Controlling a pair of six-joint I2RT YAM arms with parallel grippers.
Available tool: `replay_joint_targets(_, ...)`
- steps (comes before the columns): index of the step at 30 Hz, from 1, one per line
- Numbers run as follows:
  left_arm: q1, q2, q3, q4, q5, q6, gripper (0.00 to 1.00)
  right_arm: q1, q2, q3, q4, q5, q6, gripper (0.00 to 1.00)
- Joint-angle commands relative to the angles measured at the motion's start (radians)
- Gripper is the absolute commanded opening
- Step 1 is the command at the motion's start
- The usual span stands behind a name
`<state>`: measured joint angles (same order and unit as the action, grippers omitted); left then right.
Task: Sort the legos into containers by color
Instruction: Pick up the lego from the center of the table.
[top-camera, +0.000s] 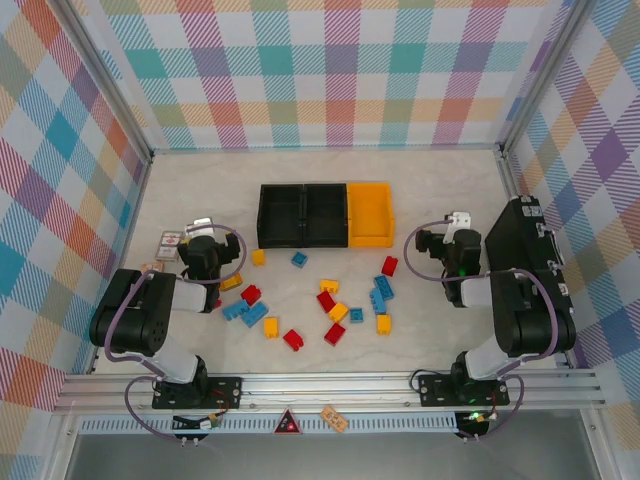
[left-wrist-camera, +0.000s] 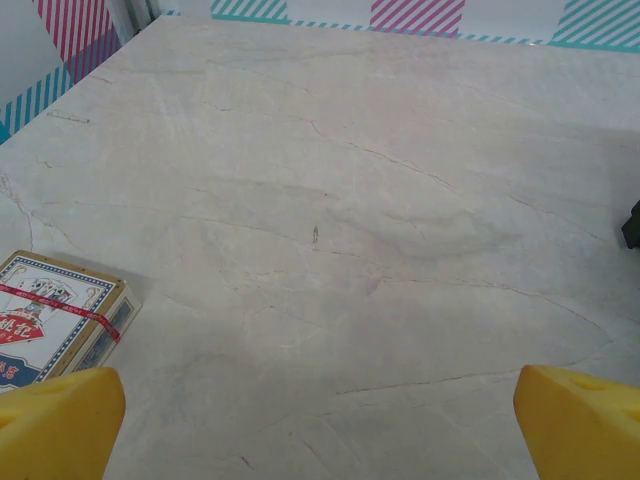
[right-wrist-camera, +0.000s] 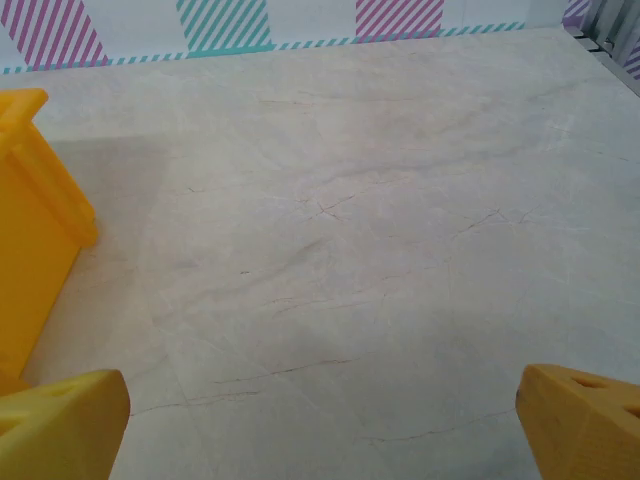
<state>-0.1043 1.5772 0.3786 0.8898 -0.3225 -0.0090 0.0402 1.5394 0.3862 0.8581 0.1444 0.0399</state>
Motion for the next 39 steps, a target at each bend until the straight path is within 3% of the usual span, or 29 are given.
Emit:
replay_joint_targets(1,-0.01,0.002,0.017,0.003,0.006,0.009,1.0,-0.005,-0.001,0.008,0.01,-0.016,-0.008,0.99)
replay_joint_targets(39,-0.01,-0.001,0.011,0.014,0.002,0.013,1.0,-0.003,-0.006,0.008,0.016,0.009,-0.002,0.99)
